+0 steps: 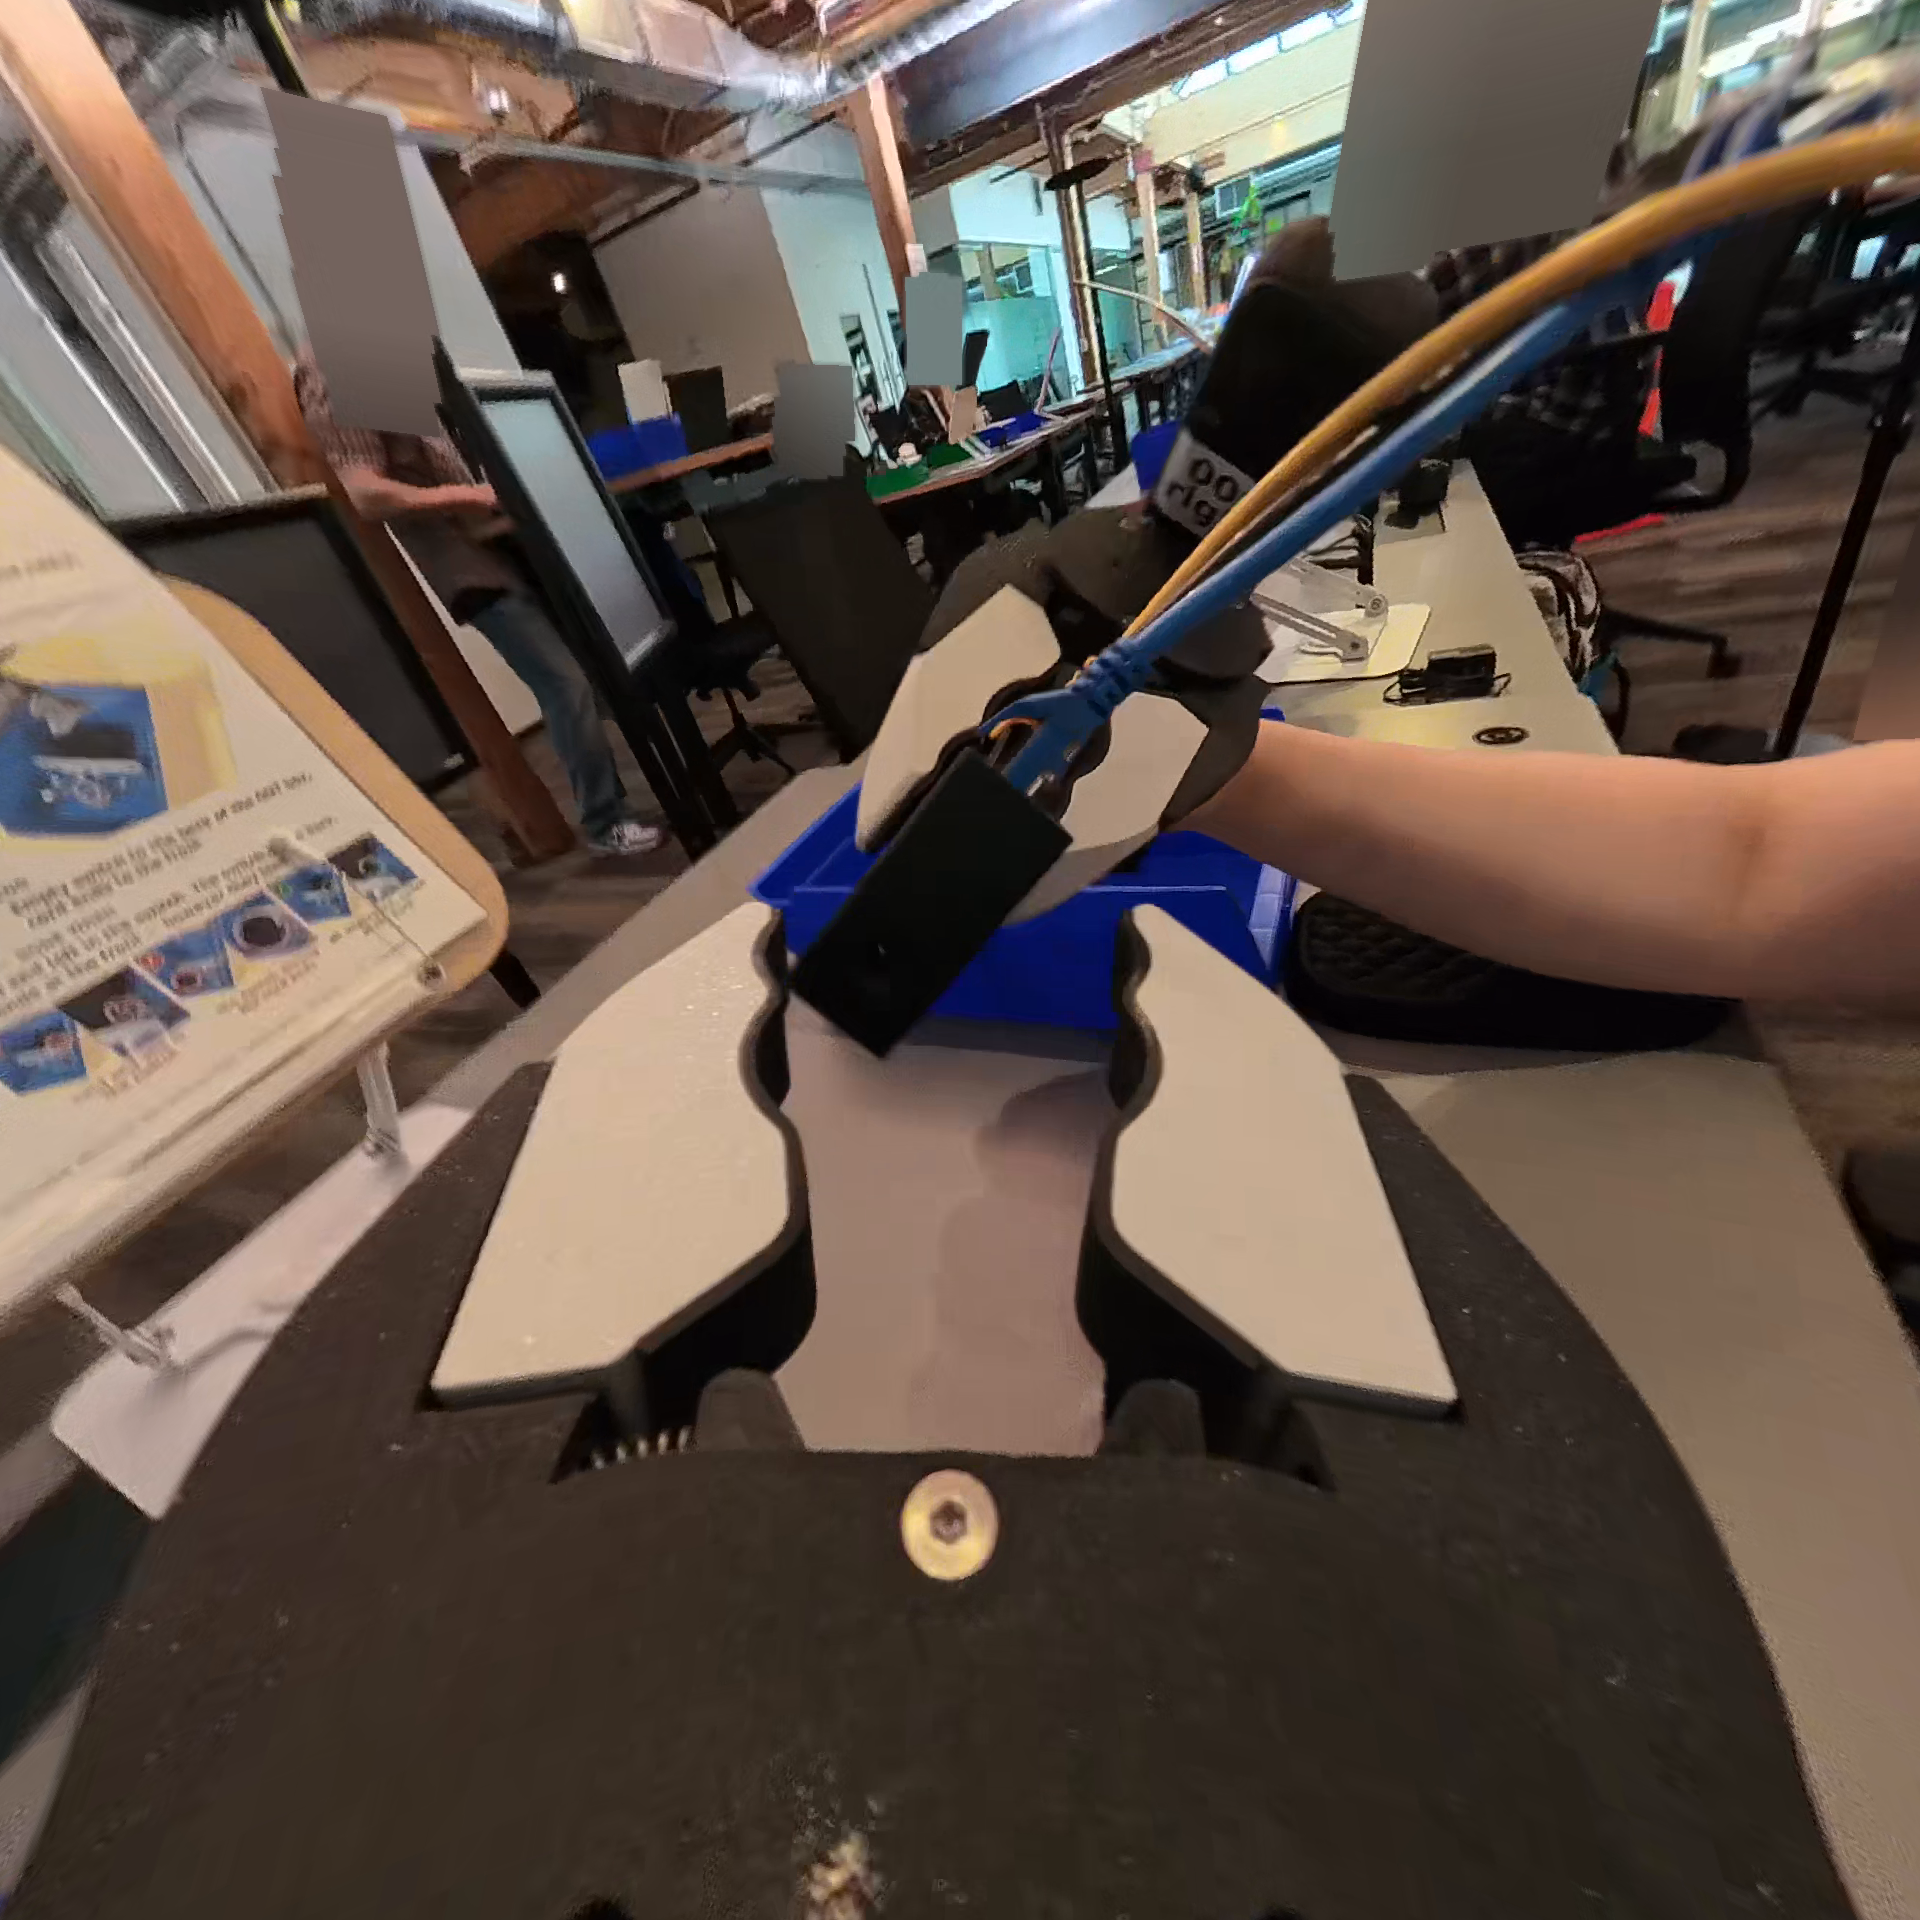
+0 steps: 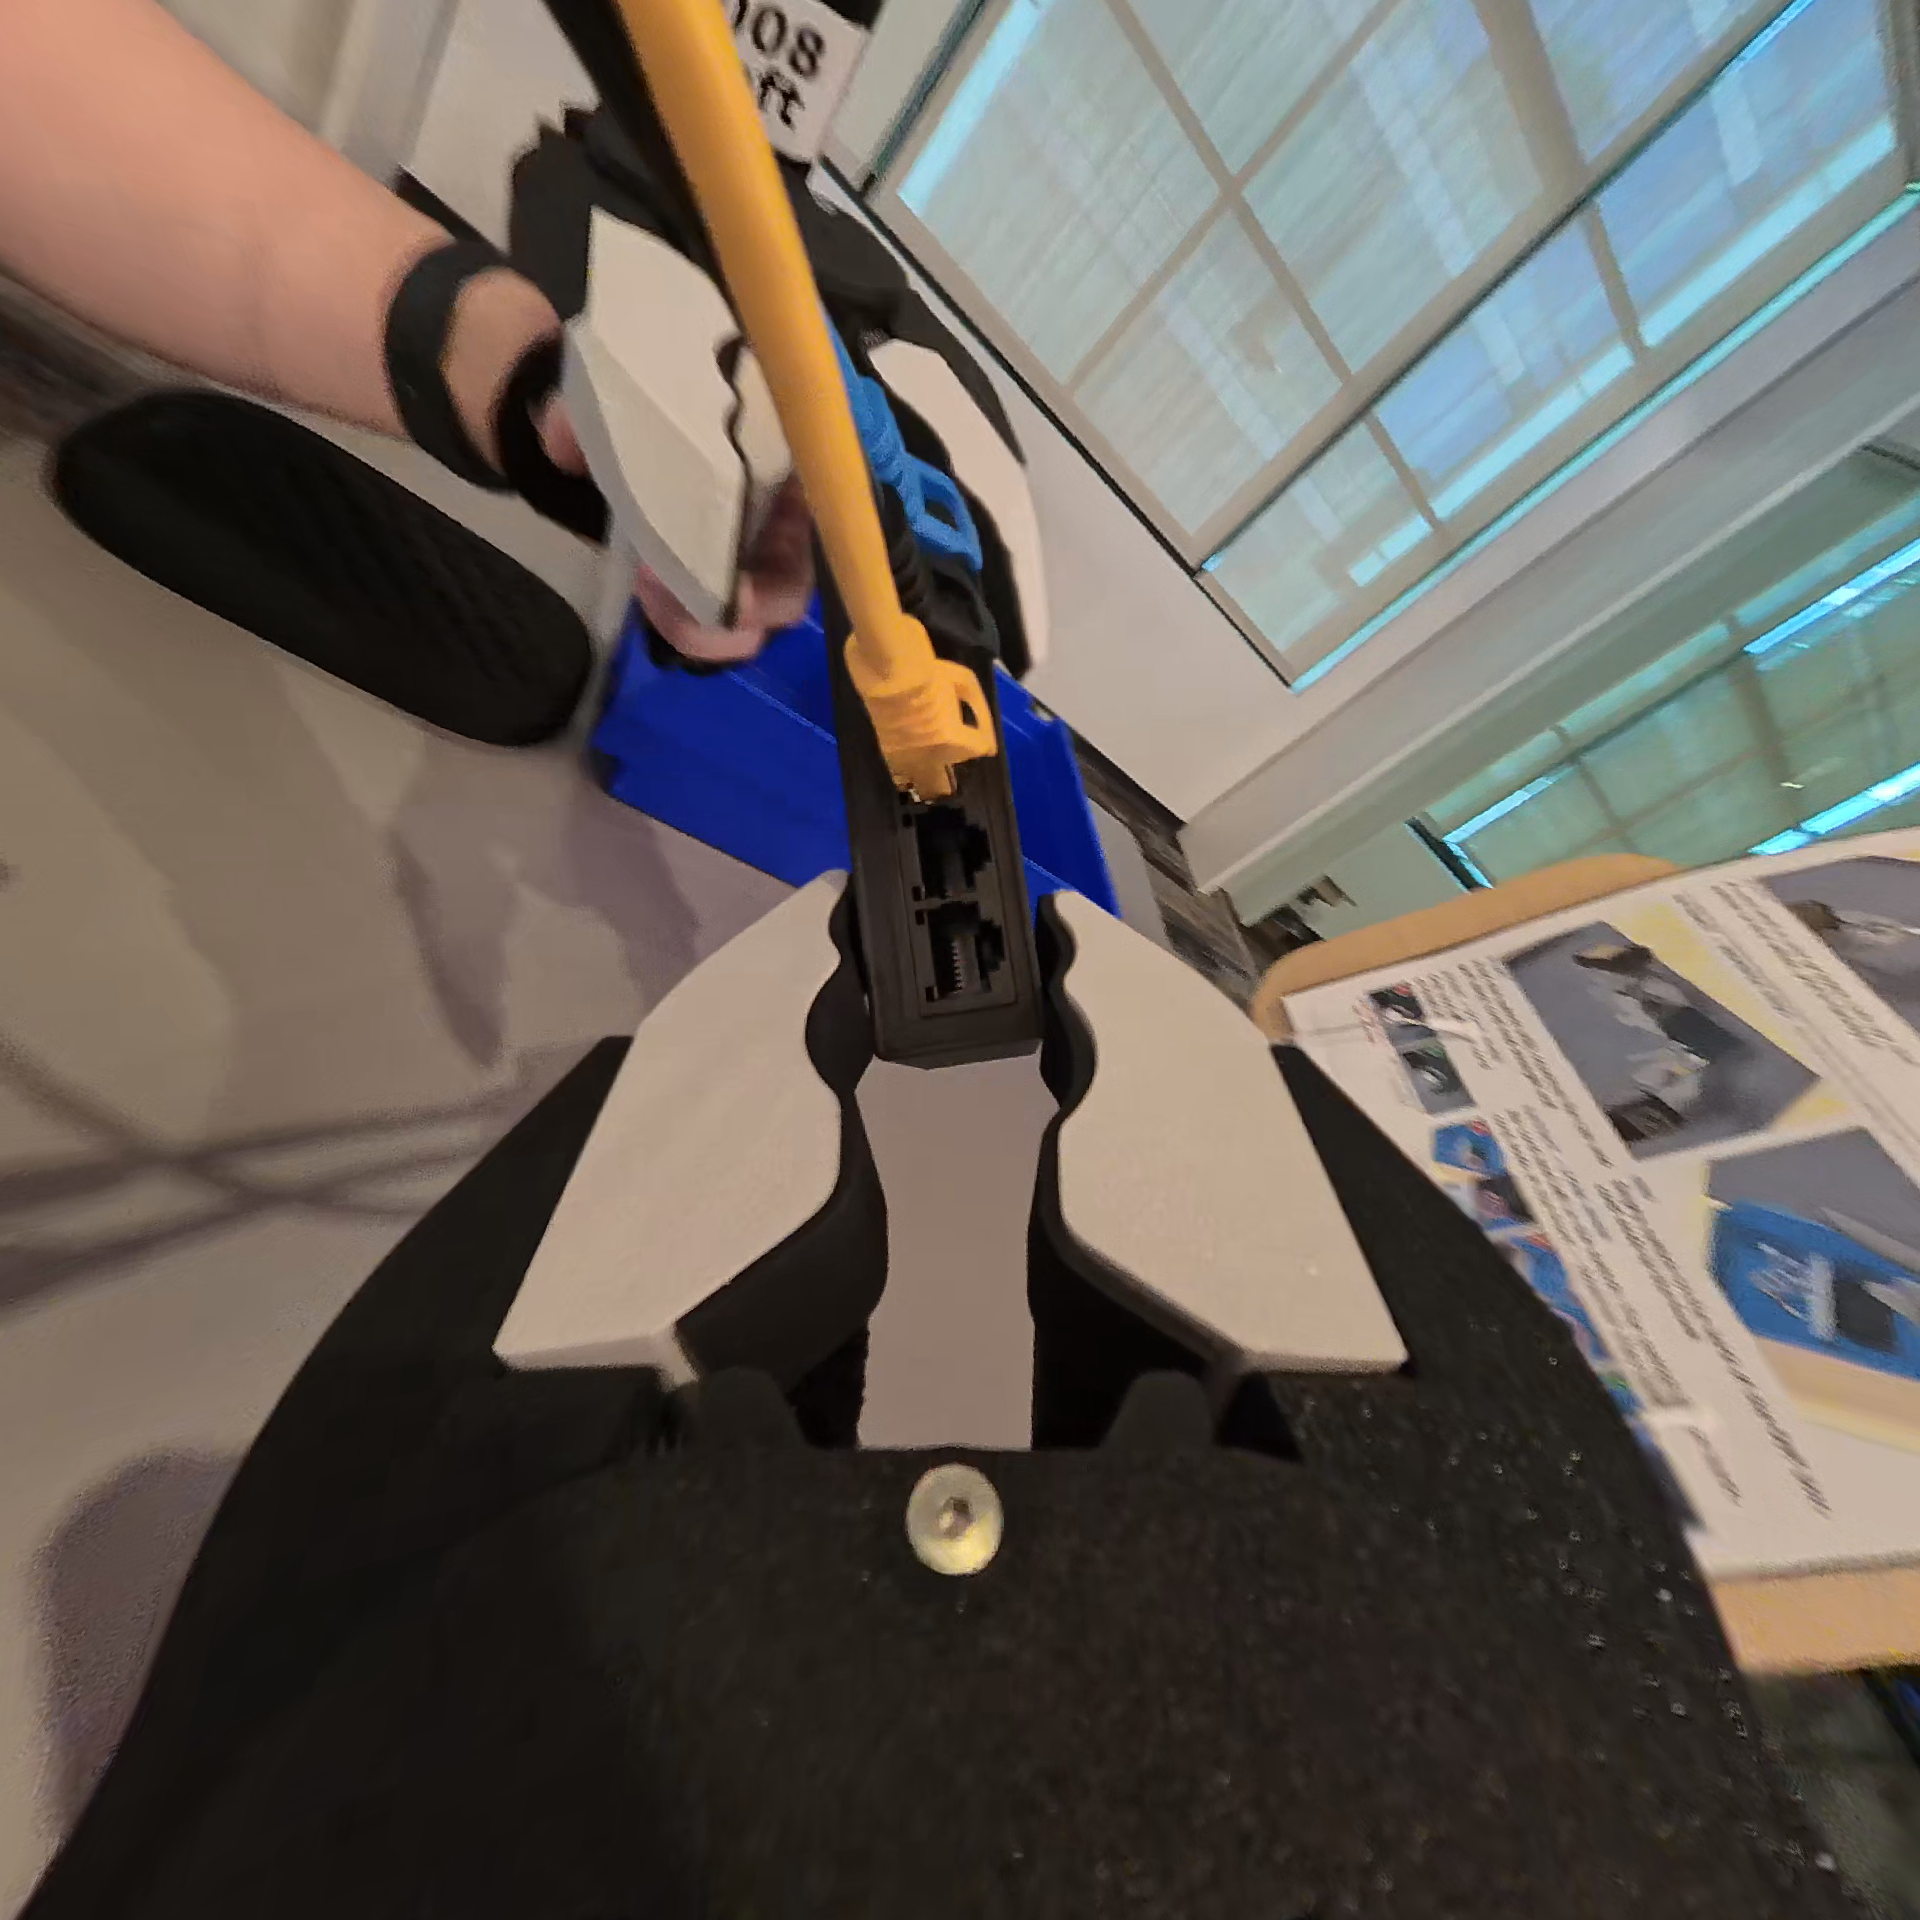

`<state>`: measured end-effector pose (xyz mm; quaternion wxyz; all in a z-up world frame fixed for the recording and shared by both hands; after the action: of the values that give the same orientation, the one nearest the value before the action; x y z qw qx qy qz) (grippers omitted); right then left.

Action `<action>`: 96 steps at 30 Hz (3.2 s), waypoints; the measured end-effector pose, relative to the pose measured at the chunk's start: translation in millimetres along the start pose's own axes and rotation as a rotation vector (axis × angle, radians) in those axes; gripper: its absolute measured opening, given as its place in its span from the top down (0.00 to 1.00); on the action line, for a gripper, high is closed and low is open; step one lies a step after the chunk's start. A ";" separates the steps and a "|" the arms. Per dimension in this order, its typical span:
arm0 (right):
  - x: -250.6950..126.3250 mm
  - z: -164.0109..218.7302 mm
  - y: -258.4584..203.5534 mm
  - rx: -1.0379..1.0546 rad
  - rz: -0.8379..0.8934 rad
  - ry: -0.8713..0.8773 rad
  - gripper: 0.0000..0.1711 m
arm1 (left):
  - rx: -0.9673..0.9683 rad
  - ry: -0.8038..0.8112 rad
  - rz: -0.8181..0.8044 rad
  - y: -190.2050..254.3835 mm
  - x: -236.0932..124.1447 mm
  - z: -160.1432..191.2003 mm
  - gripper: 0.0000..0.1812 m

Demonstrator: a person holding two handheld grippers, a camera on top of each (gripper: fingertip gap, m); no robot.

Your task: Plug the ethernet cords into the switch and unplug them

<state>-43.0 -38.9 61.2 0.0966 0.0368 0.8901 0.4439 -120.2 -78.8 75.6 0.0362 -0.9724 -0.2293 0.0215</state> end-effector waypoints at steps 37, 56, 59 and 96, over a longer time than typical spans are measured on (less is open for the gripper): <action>-22.3 9.8 23.5 -0.164 0.212 -0.063 0.83 | 0.001 -0.197 0.128 -37.8 14.7 -17.8 0.56; -5.5 23.1 -2.5 0.017 0.018 0.000 0.84 | 0.275 -0.146 0.163 -13.0 33.3 12.1 0.74; -1.8 21.6 -6.6 0.029 -0.007 0.006 0.84 | 0.349 -0.137 0.134 -14.6 34.3 16.4 0.78; 1.5 23.5 -17.2 0.072 -0.084 -0.014 0.83 | 0.524 -0.225 0.064 -13.5 41.4 37.1 0.84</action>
<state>-39.3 -30.6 33.5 0.1201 0.0060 0.9056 0.4068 -91.4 -46.0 38.6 0.2599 -0.9282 -0.1876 0.1891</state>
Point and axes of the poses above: each gripper's, where its closed fingertips meet, x out along the fingers, z out of its underside, y = z × x across the jaws, the point moved 3 cm from there along -x, back along the fingers, and after that the axes turned 11 degrees about -x, right-handed, at the moved point
